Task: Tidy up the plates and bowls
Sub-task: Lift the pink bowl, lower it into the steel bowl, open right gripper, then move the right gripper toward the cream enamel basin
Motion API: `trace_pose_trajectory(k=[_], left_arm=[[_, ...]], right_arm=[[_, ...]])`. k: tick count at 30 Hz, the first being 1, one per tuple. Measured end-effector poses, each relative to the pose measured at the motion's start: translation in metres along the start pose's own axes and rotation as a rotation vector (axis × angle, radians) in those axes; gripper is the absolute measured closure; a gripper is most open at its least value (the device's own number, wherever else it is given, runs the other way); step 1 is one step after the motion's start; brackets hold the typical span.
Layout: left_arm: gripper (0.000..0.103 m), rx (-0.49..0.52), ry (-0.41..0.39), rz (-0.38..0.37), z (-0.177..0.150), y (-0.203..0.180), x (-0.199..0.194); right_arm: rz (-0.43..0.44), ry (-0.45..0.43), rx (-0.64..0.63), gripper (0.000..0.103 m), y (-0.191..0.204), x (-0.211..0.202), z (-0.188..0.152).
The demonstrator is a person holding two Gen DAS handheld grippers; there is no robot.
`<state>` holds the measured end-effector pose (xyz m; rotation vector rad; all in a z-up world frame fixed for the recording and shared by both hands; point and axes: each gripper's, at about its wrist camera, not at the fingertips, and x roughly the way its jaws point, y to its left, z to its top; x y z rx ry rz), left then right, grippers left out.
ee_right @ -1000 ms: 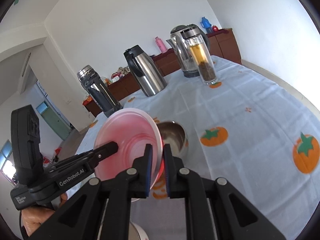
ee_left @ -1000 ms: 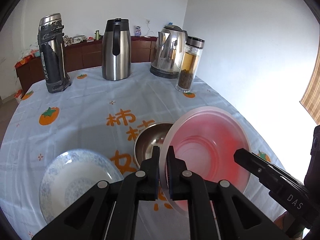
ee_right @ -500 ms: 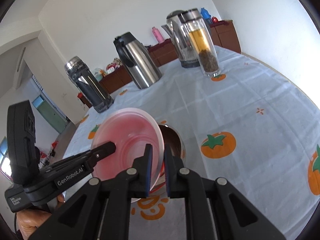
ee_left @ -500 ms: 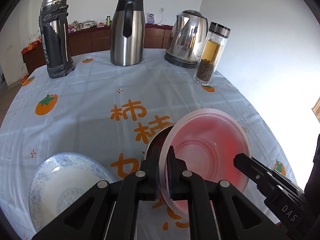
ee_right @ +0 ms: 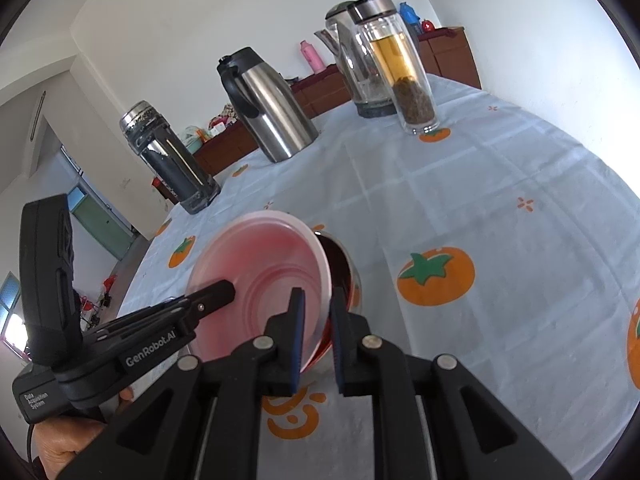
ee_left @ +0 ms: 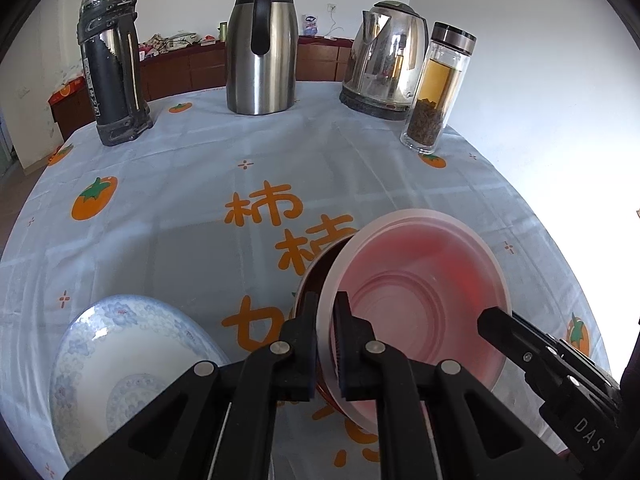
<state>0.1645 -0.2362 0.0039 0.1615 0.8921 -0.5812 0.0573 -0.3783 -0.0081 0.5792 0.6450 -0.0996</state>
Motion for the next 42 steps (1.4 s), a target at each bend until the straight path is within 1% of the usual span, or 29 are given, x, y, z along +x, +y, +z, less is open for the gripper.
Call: trace_pose_trajectory(k=[2,3,5,6,7,9,11,13,15,17,18,22,25,29,33,38,42], left_arm=[[0.094,-0.002,0.000,0.016,0.000,0.001,0.001],[0.094,0.002,0.002,0.018,0.000,0.000,0.002],[0.093,0.007,-0.003,0.024,-0.001,-0.001,0.000],[0.092,0.009,-0.009,0.026,0.000,-0.001,-0.001],[0.089,0.009,-0.014,0.024,0.000,-0.001,-0.003],[0.084,0.006,-0.020,0.013,0.000,-0.002,-0.005],[0.075,0.009,-0.035,0.024,0.000,-0.003,-0.009],[0.049,0.029,-0.076,0.089,-0.001,-0.005,-0.015],[0.038,0.040,-0.130,0.140,-0.003,-0.005,-0.022],[0.037,0.042,-0.158,0.153,-0.005,-0.004,-0.027],[0.037,0.042,-0.160,0.155,-0.006,-0.003,-0.028],[0.037,0.066,-0.161,0.211,-0.010,-0.004,-0.026],[0.037,0.083,-0.169,0.237,-0.013,-0.005,-0.027],[0.037,0.082,-0.175,0.249,-0.015,-0.003,-0.026],[0.037,0.075,-0.175,0.252,-0.017,-0.001,-0.026],[0.037,0.078,-0.175,0.266,-0.019,-0.002,-0.027],[0.037,0.074,-0.179,0.267,-0.022,-0.002,-0.030]], right_arm=[[0.004,-0.009,0.010,0.088,-0.001,-0.001,-0.001],[0.007,-0.014,0.013,0.085,-0.001,-0.002,-0.001],[0.002,-0.046,0.019,0.069,-0.003,-0.007,0.000],[-0.011,-0.069,0.019,0.056,-0.003,-0.010,0.000],[-0.029,-0.097,0.014,0.053,-0.003,-0.015,0.000],[-0.042,-0.123,0.009,0.053,-0.003,-0.018,0.000],[-0.046,-0.127,0.013,0.053,-0.005,-0.017,0.000],[-0.051,-0.120,0.012,0.053,-0.005,-0.014,-0.002],[-0.055,-0.118,0.006,0.053,-0.004,-0.012,-0.003],[-0.059,-0.125,-0.010,0.052,-0.001,-0.012,-0.003],[-0.065,-0.130,-0.019,0.051,0.001,-0.013,-0.004],[-0.093,-0.140,-0.053,0.050,0.005,-0.012,-0.006],[-0.100,-0.139,-0.049,0.050,0.003,-0.011,-0.007],[-0.113,-0.152,-0.046,0.048,0.001,-0.012,-0.007],[-0.114,-0.163,-0.053,0.044,0.002,-0.012,-0.008],[-0.112,-0.170,-0.073,0.043,0.005,-0.012,-0.010],[-0.119,-0.192,-0.082,0.043,0.006,-0.016,-0.011]])
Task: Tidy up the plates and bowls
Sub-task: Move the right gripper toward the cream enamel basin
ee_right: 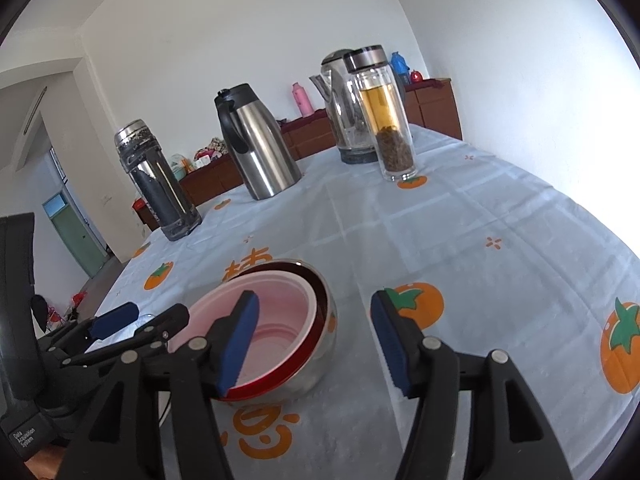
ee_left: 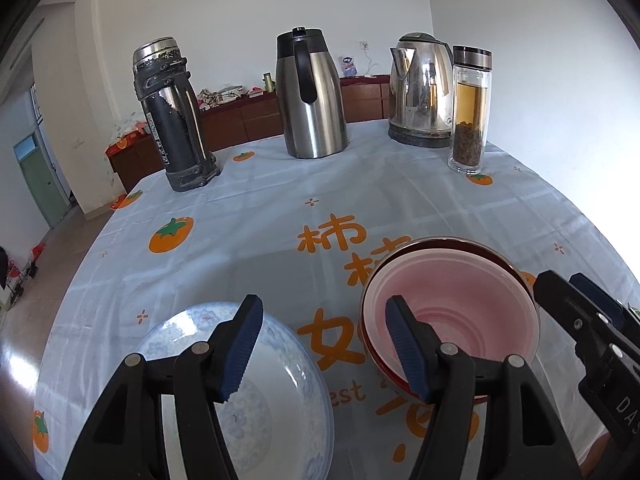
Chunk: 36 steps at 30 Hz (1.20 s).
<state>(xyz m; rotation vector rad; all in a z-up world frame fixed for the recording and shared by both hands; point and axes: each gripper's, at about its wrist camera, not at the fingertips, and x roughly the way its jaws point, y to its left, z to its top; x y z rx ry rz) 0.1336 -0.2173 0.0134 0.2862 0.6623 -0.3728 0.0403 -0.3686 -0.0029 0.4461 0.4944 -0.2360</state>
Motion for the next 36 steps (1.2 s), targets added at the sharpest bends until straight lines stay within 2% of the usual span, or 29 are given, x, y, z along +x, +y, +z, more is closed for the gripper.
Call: trace_pose_trajectory(k=[7,28,36], left_arm=[[0.037,-0.021,-0.031,0.008,-0.004,0.003,-0.009],[0.037,-0.045,-0.059,0.030,-0.012,0.009,-0.029],[0.037,-0.070,-0.088,0.030,-0.022,0.017,-0.041]], right_arm=[[-0.033,-0.046,-0.011,0.043,0.000,-0.006,0.001],[-0.050,-0.086,-0.059,0.044,0.007,-0.014,-0.002],[-0.101,-0.122,-0.089,0.051,0.008,-0.022,-0.006]])
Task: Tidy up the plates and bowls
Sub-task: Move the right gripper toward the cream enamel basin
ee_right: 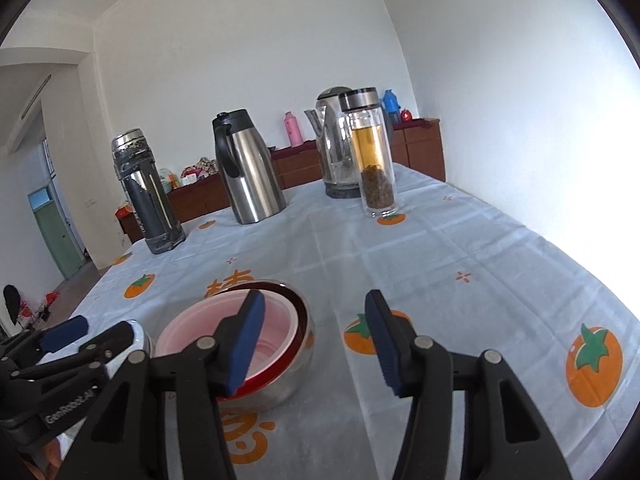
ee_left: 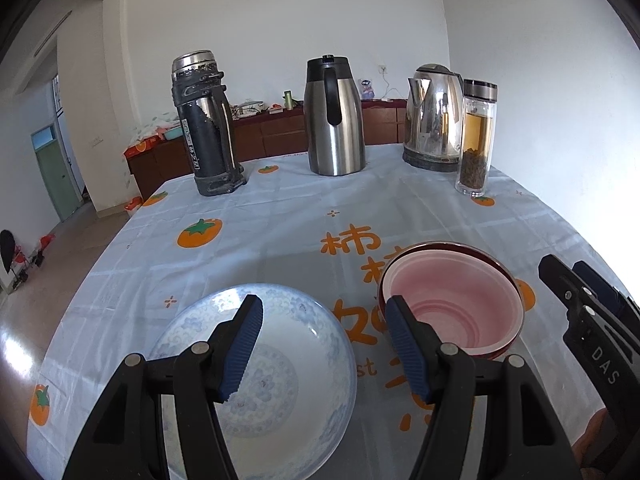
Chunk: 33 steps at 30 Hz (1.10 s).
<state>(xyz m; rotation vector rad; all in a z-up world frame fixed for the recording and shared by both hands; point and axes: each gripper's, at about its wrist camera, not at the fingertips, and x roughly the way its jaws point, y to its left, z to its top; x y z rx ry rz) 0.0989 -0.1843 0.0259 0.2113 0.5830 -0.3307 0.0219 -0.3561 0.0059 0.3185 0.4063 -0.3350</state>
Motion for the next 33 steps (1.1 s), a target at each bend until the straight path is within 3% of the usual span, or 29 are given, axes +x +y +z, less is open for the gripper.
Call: trace_pose_trajectory(k=[11,33], left_arm=[[0.037,-0.036,-0.072,-0.004,-0.008,0.017,-0.034],[0.037,-0.088,-0.086,0.024,-0.042,0.051,-0.060]], right_arm=[[0.009,-0.049,-0.033,0.052,0.007,-0.022,-0.010],[-0.046,-0.142,-0.107,0.051,0.025,-0.059,-0.028]])
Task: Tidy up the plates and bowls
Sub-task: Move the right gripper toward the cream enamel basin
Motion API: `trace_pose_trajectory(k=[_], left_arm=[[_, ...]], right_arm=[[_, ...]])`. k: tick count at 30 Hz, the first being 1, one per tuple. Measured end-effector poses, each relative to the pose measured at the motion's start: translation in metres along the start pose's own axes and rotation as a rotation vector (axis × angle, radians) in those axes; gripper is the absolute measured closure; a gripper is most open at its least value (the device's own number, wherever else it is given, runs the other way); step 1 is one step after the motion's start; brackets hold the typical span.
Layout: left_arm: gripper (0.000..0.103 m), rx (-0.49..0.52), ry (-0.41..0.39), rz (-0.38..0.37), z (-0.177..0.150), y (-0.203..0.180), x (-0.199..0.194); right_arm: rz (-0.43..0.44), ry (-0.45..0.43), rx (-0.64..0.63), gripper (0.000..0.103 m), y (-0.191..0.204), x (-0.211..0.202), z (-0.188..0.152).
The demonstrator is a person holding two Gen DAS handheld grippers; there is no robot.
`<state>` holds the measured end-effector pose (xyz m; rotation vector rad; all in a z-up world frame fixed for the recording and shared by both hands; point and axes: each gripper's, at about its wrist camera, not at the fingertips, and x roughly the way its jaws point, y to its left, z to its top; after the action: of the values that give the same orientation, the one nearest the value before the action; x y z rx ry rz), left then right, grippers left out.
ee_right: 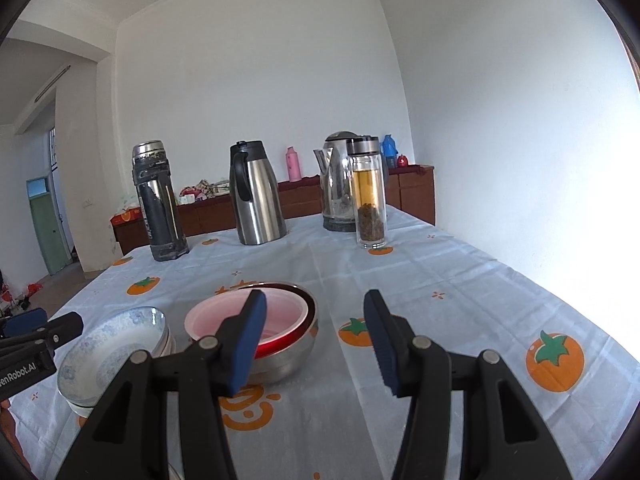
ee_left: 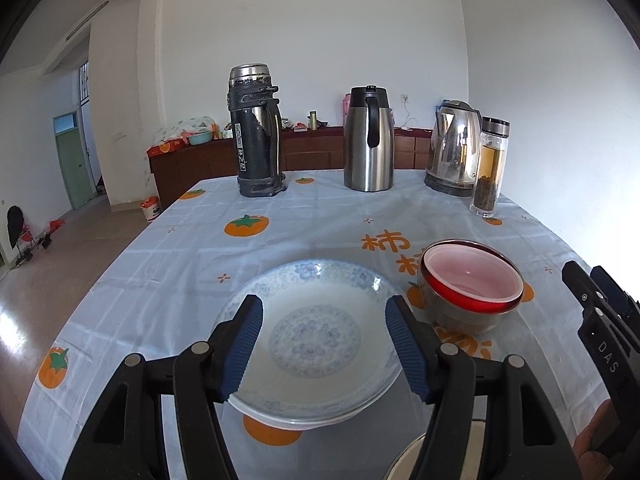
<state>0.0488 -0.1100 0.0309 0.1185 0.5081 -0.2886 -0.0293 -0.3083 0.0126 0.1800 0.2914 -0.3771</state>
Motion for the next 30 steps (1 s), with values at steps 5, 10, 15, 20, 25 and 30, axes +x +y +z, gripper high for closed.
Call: trace_pose_trajectory(k=[5,10,15,20,25,30], left_arm=[[0.037,-0.007,0.002,-0.008,-0.010,0.009,-0.008],[0.037,-0.008,0.019,-0.020,-0.022,0.017,-0.013],[0.037,-0.013,0.034,-0.034,-0.033,0.025,-0.017],[0.037,-0.007,0.043,-0.053,-0.040,0.028,-0.020],[0.037,-0.012,0.051,-0.066,-0.045,0.029,-0.023],[0.037,-0.014,0.054,-0.073,-0.048,0.031,-0.027]], right_arm=[[-0.025,0.014,-0.072,0.048,0.013,0.000,-0.006],[-0.050,0.022,-0.106,0.046,0.020,-0.003,-0.010],[-0.092,0.054,-0.121,0.044,0.021,-0.006,-0.017],[-0.132,0.076,-0.132,0.043,0.023,-0.013,-0.020],[-0.155,0.094,-0.141,0.042,0.026,-0.020,-0.023],[-0.163,0.114,-0.139,0.042,0.028,-0.026,-0.025]])
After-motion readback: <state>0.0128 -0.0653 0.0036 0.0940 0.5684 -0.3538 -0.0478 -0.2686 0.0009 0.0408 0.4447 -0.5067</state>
